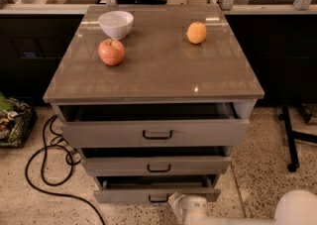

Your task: Close bottom drawer

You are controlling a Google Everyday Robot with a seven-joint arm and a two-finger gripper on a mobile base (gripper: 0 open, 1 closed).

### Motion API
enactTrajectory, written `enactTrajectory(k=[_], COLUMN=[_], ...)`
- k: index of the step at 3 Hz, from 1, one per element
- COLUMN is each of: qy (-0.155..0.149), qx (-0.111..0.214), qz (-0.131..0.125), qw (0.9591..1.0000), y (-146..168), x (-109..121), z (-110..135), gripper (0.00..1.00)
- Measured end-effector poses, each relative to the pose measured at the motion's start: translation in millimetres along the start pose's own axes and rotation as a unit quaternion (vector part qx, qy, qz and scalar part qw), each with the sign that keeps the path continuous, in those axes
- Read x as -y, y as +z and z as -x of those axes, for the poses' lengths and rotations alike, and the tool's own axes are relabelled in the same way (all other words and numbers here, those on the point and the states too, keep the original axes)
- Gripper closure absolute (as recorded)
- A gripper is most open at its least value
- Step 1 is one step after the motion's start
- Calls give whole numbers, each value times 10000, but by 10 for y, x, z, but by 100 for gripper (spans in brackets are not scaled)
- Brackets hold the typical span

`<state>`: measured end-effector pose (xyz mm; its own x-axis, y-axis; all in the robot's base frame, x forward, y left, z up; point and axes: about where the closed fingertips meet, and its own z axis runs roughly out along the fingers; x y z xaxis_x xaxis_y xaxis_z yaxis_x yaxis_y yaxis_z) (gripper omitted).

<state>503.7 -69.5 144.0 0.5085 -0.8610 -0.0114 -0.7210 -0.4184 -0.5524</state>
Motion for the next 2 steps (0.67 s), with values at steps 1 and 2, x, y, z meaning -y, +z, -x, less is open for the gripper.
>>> enactTrajectory(k=[1,2], qy=[1,1], qx=[2,3], qz=[2,2], qw=[10000,10000], y=[-28,-28], x=[-49,-49], z=[35,35], gripper=[0,0])
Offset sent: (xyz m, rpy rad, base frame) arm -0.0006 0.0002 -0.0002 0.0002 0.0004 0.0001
